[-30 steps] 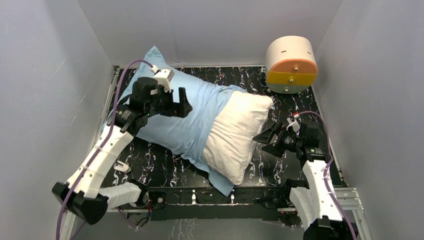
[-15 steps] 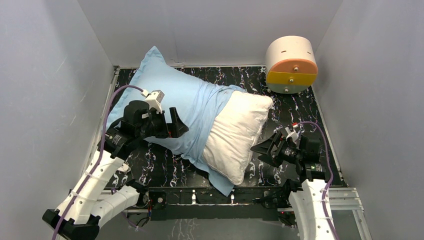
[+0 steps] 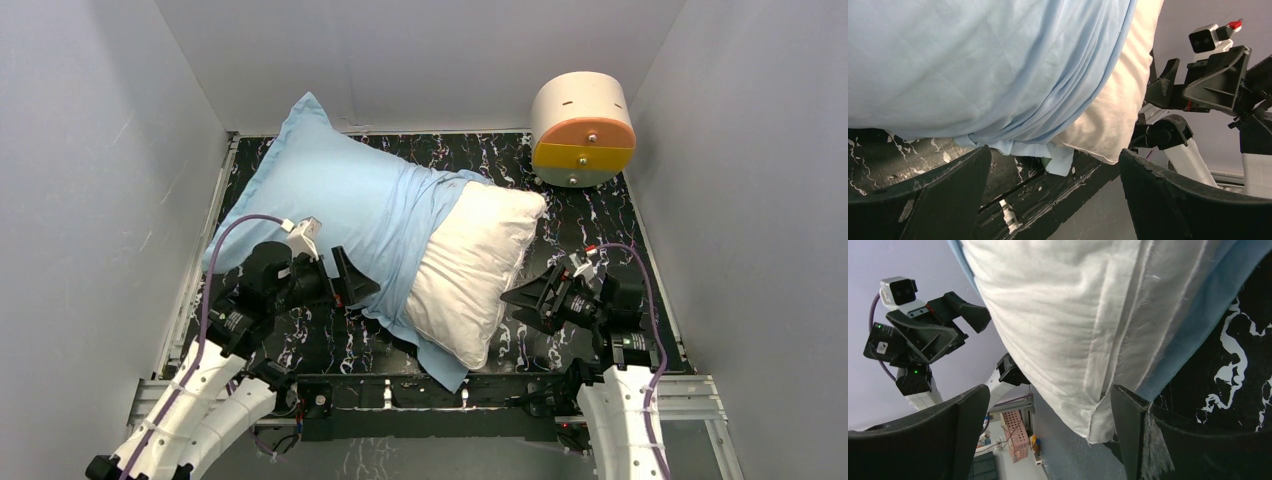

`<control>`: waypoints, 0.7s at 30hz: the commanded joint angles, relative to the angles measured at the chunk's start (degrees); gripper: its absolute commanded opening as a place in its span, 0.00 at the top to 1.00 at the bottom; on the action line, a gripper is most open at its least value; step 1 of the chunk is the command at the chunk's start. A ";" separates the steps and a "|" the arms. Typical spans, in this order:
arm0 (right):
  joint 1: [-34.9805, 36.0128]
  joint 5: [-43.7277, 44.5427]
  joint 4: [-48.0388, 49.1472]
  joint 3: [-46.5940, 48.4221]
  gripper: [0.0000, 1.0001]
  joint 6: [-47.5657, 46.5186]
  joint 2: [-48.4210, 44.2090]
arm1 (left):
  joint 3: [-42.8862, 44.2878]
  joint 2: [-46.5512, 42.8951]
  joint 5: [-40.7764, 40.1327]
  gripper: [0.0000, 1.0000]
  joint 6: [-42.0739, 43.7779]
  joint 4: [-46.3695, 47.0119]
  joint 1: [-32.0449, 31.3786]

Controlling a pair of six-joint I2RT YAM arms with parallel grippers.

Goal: Remove the pillowcase from the pillow
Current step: Remove the pillow from the pillowcase.

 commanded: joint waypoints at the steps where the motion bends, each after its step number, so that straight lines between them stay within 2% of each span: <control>1: 0.17 1.11 -3.78 1.76 0.01 -5.63 3.91 | -2.65 -2.01 0.64 0.02 -2.17 -0.23 0.04; 5: 1.14 4.23 -5.66 2.39 0.01 -10.07 9.06 | -3.48 0.12 0.19 0.02 -1.61 -0.84 0.04; 8: 4.32 4.84 -0.29 0.43 0.01 -9.68 13.49 | -3.32 1.63 1.15 0.02 -0.73 -0.75 0.04; 12: 15.32 11.63 14.12 -1.58 0.03 0.89 14.65 | -3.78 1.81 1.87 0.02 -0.20 -0.61 0.04; 15: 24.84 22.46 23.32 -4.08 0.07 8.00 15.49 | -6.45 0.95 4.17 0.02 -1.62 2.05 0.04; 16: 26.70 26.49 24.01 -4.68 0.13 9.96 15.50 | -7.33 0.80 5.09 0.02 -1.94 2.91 0.04; 17: 27.79 30.54 23.86 -5.51 0.24 11.99 15.13 | -7.95 0.75 5.90 0.02 -2.11 3.13 0.04; 20: 28.26 37.71 24.91 -7.50 0.67 17.34 12.28 | -8.89 0.46 7.20 0.02 -3.62 3.15 0.04; 21: 28.26 39.02 25.82 -7.75 0.78 18.63 11.30 | -9.46 0.08 7.28 0.02 -4.37 3.66 0.04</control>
